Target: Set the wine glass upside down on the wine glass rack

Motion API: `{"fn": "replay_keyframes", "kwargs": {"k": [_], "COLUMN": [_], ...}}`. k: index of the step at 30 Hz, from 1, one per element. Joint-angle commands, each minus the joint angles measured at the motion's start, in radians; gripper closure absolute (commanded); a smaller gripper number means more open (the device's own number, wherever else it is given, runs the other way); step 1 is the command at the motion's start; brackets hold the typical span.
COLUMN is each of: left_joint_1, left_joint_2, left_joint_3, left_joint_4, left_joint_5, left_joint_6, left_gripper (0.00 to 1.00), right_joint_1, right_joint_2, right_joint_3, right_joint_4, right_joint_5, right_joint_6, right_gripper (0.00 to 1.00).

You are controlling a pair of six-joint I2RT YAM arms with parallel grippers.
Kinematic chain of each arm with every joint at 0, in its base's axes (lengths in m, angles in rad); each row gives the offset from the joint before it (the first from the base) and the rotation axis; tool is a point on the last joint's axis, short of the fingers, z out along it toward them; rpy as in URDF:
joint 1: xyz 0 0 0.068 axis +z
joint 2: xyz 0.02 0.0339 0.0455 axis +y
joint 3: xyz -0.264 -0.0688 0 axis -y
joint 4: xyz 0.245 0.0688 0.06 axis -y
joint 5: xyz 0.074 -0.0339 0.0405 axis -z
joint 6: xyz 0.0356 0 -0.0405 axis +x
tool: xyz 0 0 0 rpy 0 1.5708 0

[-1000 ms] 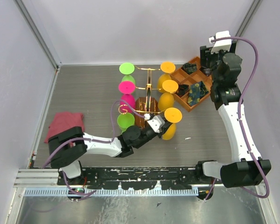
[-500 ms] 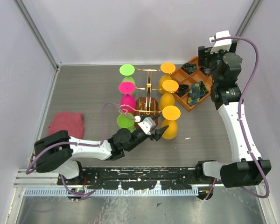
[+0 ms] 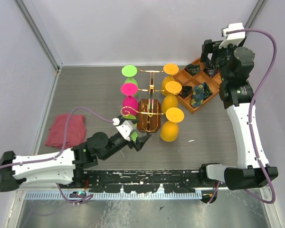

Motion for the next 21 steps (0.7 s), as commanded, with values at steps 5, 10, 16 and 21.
{"fn": "replay_keyframes", "kwargs": {"k": [5, 10, 16, 21], "left_joint_1": [-0.026, -0.027, -0.026, -0.009], "left_joint_2": [-0.226, -0.205, -0.184, -0.127], "left_joint_3": [0.118, 0.17, 0.166, 0.197], "left_joint_4": [-0.716, -0.892, -0.95, -0.99], "left_joint_5": [-0.245, -0.375, -0.605, -0.708], "left_joint_6": [-0.156, -0.291, -0.51, -0.649], "left_gripper": [0.13, 0.08, 0.05, 0.02], "right_joint_1": [0.0, 0.001, 0.001, 0.001], "right_joint_2": [0.035, 0.045, 0.05, 0.051], "right_joint_3": [0.085, 0.106, 0.121, 0.125], "right_joint_4": [-0.036, -0.056, -0.074, -0.082], "right_joint_5": [-0.02, -0.02, -0.03, -0.042], "right_joint_6": [0.08, 0.101, 0.116, 0.128], "right_gripper": [0.1, 0.1, 0.09, 0.09]}}
